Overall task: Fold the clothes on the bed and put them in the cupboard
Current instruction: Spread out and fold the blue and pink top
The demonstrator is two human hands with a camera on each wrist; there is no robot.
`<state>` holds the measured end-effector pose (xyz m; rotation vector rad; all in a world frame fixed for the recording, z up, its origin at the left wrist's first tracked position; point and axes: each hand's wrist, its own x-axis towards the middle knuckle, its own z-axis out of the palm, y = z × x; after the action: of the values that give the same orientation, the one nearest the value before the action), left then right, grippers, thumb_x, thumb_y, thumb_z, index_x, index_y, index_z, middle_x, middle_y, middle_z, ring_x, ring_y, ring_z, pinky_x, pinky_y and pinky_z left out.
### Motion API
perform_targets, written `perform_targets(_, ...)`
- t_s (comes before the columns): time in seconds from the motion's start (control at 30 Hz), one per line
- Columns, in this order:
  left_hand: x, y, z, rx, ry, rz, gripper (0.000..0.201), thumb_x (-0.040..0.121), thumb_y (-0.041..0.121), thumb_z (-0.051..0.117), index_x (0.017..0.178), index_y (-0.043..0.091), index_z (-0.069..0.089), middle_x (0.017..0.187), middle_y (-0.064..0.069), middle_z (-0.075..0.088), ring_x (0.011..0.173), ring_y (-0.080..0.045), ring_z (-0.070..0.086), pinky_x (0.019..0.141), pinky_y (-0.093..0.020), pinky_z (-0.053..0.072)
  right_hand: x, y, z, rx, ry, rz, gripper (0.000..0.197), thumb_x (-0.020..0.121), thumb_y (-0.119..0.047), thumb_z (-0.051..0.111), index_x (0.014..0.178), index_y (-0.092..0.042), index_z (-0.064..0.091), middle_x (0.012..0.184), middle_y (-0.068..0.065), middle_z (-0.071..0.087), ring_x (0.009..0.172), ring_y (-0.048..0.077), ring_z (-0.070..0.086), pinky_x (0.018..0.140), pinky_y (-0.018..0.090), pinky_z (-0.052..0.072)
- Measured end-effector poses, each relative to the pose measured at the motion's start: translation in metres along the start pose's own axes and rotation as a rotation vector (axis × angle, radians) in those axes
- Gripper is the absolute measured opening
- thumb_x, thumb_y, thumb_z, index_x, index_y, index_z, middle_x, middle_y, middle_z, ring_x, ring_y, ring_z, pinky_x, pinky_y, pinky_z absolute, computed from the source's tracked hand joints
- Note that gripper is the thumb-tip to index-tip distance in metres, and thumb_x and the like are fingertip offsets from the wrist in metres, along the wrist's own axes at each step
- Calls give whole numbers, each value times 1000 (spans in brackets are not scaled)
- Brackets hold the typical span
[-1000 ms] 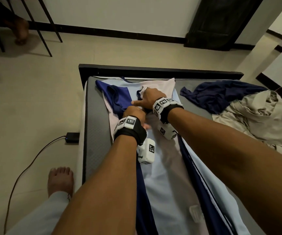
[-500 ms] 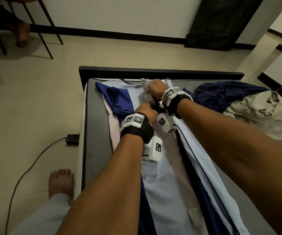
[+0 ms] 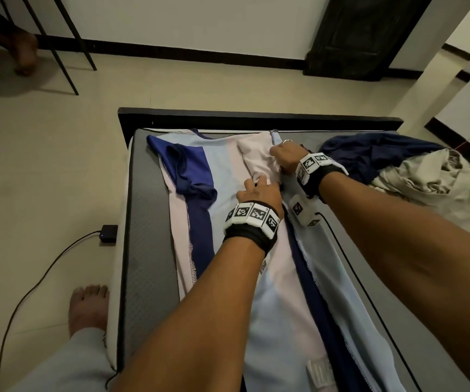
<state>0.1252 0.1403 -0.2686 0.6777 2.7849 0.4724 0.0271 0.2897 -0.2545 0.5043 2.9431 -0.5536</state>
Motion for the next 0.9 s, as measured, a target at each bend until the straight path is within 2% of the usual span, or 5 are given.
perform_targets(0.2,1,2,0,12,-31,43,46,90,14,53,133,27,52,143,-2,43,126,-35,33,97,-47,35,8,-4,1,222,264,-100,33,91,-9,59,123,-14,61,114,5,67,101,21,62,83,24,44)
perform_targets(0.33,1,1,2,45,-18,60,41,92,17,53,132,28,53,141,-4,45,127,-36,34,97,-48,35,1,0,11,-46,98,-120,40,93,-25,60,133,-20,56,134,13,54,121,35,54,101,43,46)
perform_targets(0.47,0,-1,1,45,-19,56,39,92,16,53,130,25,55,138,-3,49,127,-35,35,98,-47,34,-8,-4,11,-255,322,-271,50,89,-12,63,138,-17,54,142,9,45,121,32,50,96,46,50)
perform_targets(0.6,0,0,1,85,-25,56,36,92,17,53,128,22,58,138,-7,51,127,-34,38,97,-46,37,-15,-12,14,-409,-44,-291,36,96,-15,56,131,-12,62,133,14,58,123,34,55,100,42,47)
perform_targets(0.9,-29,1,-28,66,-177,131,35,92,15,56,126,14,63,125,-10,64,114,-33,61,97,-39,49,-83,8,8,-396,-125,-316,38,97,-35,53,130,-18,61,133,12,56,113,35,60,98,41,50)
